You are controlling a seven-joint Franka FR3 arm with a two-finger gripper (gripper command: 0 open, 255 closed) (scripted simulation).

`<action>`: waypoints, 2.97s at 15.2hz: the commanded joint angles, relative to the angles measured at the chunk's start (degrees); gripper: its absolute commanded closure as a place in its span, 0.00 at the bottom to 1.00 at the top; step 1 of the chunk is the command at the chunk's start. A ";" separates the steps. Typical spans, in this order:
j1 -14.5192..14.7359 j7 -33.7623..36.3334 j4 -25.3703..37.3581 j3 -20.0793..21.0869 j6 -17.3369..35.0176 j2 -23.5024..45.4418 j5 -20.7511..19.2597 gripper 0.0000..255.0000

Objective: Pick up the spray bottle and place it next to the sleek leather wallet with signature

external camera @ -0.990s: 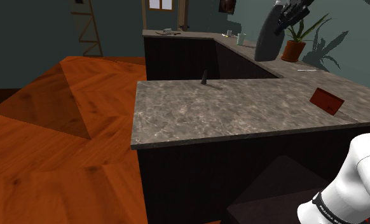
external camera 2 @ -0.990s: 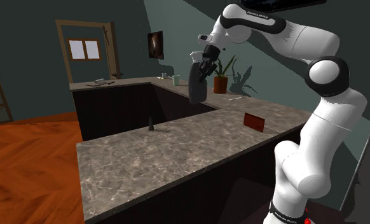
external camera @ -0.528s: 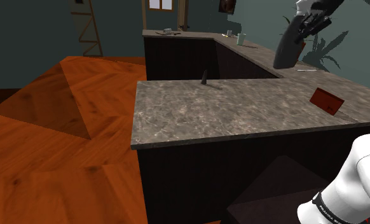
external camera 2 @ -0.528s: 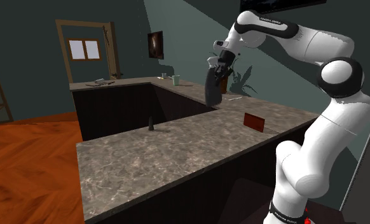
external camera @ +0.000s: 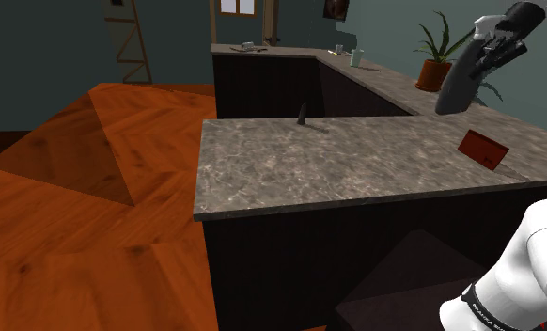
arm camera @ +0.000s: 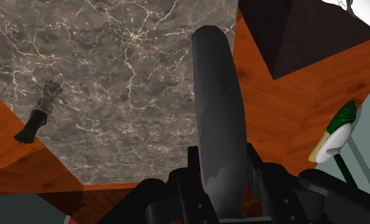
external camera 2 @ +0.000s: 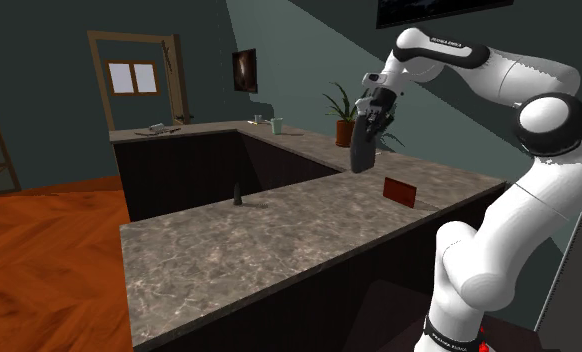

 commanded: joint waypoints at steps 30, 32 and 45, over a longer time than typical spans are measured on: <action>4.27 -25.69 1.15 -29.65 -1.25 -3.36 -14.67 1.00; 3.85 -25.99 -0.48 -29.79 0.12 -3.67 -15.06 1.00; 2.95 -27.84 -9.67 -32.58 8.80 -5.31 -17.73 1.00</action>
